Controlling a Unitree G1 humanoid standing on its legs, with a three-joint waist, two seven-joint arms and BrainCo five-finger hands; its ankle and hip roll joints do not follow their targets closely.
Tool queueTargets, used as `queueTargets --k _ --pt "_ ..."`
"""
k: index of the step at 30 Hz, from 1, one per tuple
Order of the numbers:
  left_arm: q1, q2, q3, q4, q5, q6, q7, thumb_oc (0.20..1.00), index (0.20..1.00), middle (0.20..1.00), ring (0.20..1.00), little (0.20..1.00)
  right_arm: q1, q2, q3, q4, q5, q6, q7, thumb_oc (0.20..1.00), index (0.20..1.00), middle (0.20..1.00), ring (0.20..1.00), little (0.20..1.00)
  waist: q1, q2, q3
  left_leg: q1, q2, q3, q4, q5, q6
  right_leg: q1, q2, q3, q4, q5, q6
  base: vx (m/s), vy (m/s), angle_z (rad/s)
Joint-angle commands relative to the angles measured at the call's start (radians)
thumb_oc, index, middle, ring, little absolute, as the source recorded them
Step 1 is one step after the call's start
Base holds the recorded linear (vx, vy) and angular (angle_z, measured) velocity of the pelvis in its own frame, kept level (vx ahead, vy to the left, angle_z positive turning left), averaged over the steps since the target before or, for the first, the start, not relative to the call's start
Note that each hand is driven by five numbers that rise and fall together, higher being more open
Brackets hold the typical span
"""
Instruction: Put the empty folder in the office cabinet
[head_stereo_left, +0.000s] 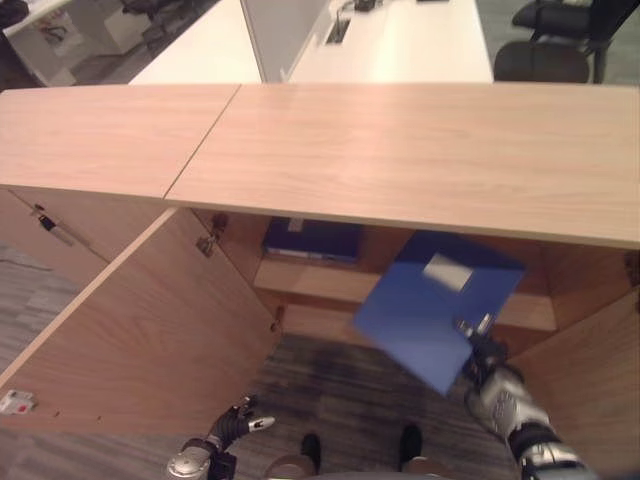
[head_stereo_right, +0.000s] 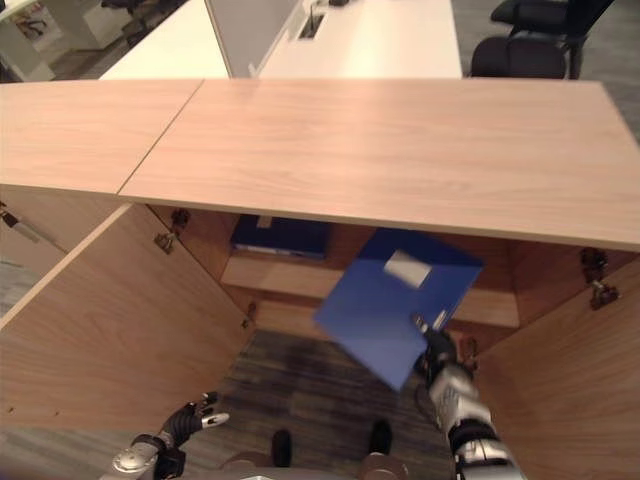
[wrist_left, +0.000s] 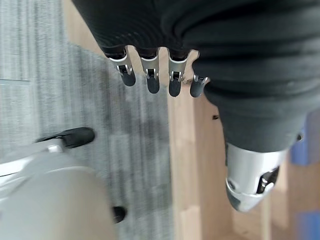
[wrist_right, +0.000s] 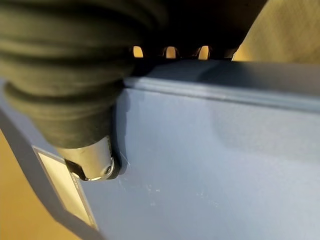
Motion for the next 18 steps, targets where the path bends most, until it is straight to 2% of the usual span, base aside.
queueTargets --k 1,5,9,18 --pt "-0.075 0.039 -0.065 -0.002 -0.02 -0.026 0.016 1.0 1.0 1.0 1.0 1.0 -0.193 -0.017 -0.064 0.062 0.216 -0.122 -0.032 0.2 0.2 0.2 0.2 0.2 0.031 -0.036 0.046 -0.026 -0.035 0.0 0.008 -0.049 0.005 0.065 -0.032 0.015 0.045 -0.156 0.086 -0.02 0.027 -0.04" --pt "-0.104 0.044 -0.117 -0.028 -0.067 -0.028 0.034 1.0 1.0 1.0 1.0 1.0 -0.394 -0.087 -0.124 0.165 0.36 -0.167 -0.083 0.2 0.2 0.2 0.2 0.2 0.052 -0.002 0.077 -0.079 -0.038 0.007 0.028 -0.039 0.006 -0.008 -0.039 0.028 0.09 -0.162 0.085 -0.04 0.018 -0.02" --pt "-0.127 0.05 -0.157 -0.04 -0.081 -0.028 0.038 1.0 1.0 1.0 1.0 1.0 -0.522 -0.144 -0.109 0.205 0.4 -0.173 -0.1 0.2 0.2 0.2 0.2 0.2 0.073 0.006 0.099 -0.153 -0.031 0.011 0.093 -0.048 0.002 -0.074 -0.047 0.035 0.141 -0.174 0.082 -0.03 -0.013 -0.07" --pt "-0.154 0.088 -0.212 -0.053 -0.068 -0.029 0.056 1.0 1.0 1.0 1.0 1.0 -0.725 -0.236 -0.064 0.241 0.454 -0.205 -0.144 0.2 0.2 0.2 0.2 0.2 0.088 0.025 0.125 -0.301 -0.023 -0.003 0.227 -0.08 -0.008 -0.232 -0.06 0.047 0.298 -0.226 0.07 0.0 -0.022 0.03"
